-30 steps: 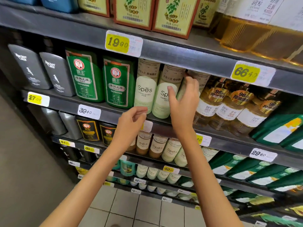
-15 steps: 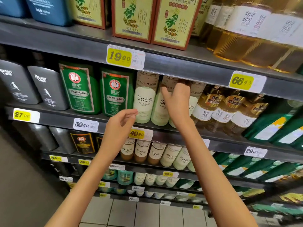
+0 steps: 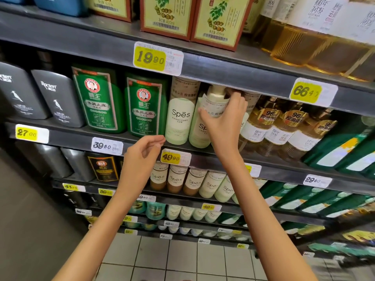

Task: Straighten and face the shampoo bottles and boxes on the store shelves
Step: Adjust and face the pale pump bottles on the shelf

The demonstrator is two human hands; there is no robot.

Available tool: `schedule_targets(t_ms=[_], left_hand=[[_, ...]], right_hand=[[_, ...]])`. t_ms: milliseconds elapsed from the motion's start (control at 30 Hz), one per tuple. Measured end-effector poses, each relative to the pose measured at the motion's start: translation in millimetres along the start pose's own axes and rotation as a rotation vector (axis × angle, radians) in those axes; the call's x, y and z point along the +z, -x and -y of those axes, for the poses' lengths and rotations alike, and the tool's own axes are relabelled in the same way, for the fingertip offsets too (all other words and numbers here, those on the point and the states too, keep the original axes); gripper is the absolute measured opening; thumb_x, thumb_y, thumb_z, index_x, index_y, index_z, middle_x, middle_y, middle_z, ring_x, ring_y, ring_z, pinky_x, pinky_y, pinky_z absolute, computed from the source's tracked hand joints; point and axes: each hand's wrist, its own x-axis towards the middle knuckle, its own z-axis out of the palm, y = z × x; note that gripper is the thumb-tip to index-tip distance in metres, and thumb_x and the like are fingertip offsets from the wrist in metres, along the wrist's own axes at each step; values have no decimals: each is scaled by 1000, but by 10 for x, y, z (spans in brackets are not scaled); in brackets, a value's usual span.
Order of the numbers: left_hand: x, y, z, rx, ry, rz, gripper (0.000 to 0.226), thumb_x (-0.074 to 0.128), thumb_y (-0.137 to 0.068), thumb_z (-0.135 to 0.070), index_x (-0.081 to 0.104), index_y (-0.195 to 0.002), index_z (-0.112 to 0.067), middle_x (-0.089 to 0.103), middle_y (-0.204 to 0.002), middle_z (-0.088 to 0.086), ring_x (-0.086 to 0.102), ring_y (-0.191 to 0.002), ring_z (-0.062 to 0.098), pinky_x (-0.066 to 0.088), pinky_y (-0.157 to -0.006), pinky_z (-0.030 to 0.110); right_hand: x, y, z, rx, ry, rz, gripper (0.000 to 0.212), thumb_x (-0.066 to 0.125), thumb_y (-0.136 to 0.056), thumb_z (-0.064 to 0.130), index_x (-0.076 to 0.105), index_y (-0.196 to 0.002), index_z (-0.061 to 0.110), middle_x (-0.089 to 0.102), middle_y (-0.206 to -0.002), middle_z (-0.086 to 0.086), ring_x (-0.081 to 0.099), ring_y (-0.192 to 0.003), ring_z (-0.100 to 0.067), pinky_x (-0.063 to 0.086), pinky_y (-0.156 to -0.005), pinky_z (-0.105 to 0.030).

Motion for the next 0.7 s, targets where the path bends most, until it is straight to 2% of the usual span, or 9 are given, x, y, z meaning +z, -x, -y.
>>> schedule_targets(t_ms=[133, 200, 300, 367, 467, 533, 600, 633, 700], left_hand=[[36, 36, -2, 7, 11, -25, 23, 50, -92, -5, 63, -105, -18, 66, -102, -11, 60, -98, -8, 42, -81, 2], [54, 65, -11, 5, 13, -21, 22, 50, -92, -5, 63, -105, -17, 66, -102, -10, 60, -97, -9, 42, -81, 3], [86, 112, -28, 5, 7, -14, 21, 51, -92, -5, 62, -105, -16, 66, -102, -10, 60, -97, -8, 43, -82, 4], [112, 151, -36, -2, 13, -11, 21, 50, -92, -5, 62, -106, -15, 66, -103, -7, 60, -99, -5, 44, -84, 6], [172, 246, -47, -12, 15, -3, 22, 50, -92, -4, 60, -109, -14, 66, -107, -3, 60, -102, -1, 44, -87, 8], [223, 331, -36, -10, 0, 15, 24, 51, -91, -2, 59, -111, -15, 65, -110, -2, 59, -105, 1, 45, -92, 13], [266, 402, -10, -12, -27, 42, 26, 53, -91, -5, 58, -112, -17, 64, -112, -3, 58, -109, 5, 44, -99, 25], [281, 430, 10, -15, -44, 53, 25, 54, -91, -10, 58, -114, -19, 63, -114, -4, 57, -111, 5, 44, -101, 29], [319, 490, 28, -46, -39, 97, 33, 56, -87, -33, 54, -119, -24, 60, -120, -9, 53, -116, 2, 42, -103, 31]], right_hand=[[-73, 180, -64, -69, -183, 19, 62, 79, -72, 13, 45, -122, 3, 46, -119, -11, 44, -111, -18, 37, -97, -23], [-75, 247, -96, -20, -282, 55, 68, 79, -73, 13, 39, -128, 7, 45, -124, -5, 44, -116, -13, 39, -102, -26], [-50, 265, -150, 71, -304, 83, 76, 80, -73, 20, 36, -134, 10, 45, -127, 2, 45, -117, -7, 39, -101, -18], [-49, 258, -191, 64, -280, 91, 72, 81, -72, 23, 41, -131, 9, 51, -122, 0, 49, -113, -9, 40, -96, -15], [-92, 284, -215, 13, -279, 77, 68, 83, -68, 24, 47, -124, 11, 53, -115, 7, 48, -105, 1, 37, -90, -6], [-138, 347, -197, -2, -292, 54, 68, 85, -67, 23, 48, -123, 12, 52, -114, 8, 47, -105, 2, 37, -91, -7], [-223, 409, -151, 5, -333, 30, 66, 84, -66, 26, 47, -121, 18, 52, -113, 12, 50, -105, -2, 41, -92, -14], [-284, 423, -122, 15, -365, 38, 64, 84, -66, 29, 47, -118, 23, 53, -111, 15, 53, -104, -3, 44, -91, -17], [-416, 408, -64, 49, -418, 110, 53, 80, -64, 39, 50, -106, 33, 59, -101, 19, 59, -97, 2, 48, -82, -16]])
